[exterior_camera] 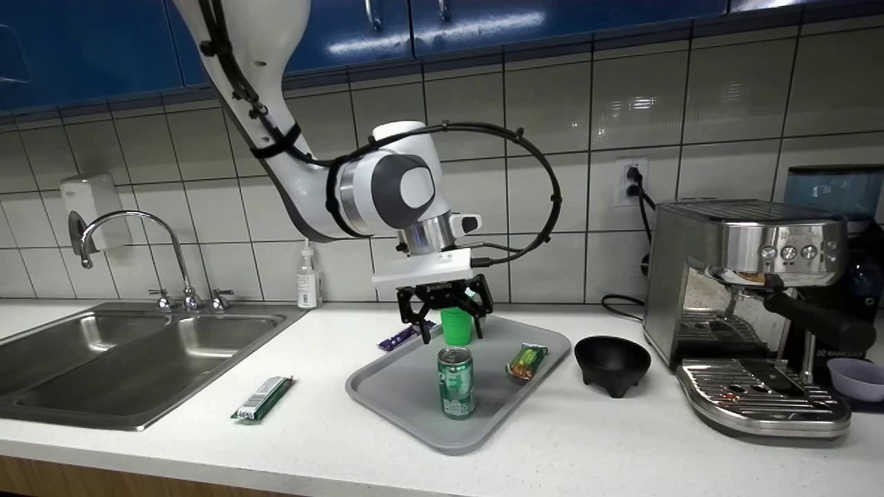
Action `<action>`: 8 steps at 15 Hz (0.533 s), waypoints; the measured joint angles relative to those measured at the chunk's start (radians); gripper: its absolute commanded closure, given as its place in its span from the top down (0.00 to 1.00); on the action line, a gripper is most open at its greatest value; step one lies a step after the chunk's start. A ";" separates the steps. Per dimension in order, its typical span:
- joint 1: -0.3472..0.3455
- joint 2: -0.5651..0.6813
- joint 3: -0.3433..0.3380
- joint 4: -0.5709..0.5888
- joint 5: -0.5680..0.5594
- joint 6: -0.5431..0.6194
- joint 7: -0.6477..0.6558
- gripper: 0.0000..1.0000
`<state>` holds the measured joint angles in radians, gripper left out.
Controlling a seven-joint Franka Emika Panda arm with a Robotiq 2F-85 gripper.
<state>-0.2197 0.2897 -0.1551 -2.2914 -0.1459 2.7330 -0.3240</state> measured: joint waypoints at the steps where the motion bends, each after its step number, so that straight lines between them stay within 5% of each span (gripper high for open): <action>1: 0.000 -0.010 0.002 0.000 0.000 0.000 -0.005 1.00; 8: 0.012 -0.037 0.061 0.000 0.005 0.000 -0.033 1.00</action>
<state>-0.2075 0.2524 -0.0937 -2.2917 -0.1412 2.7327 -0.3574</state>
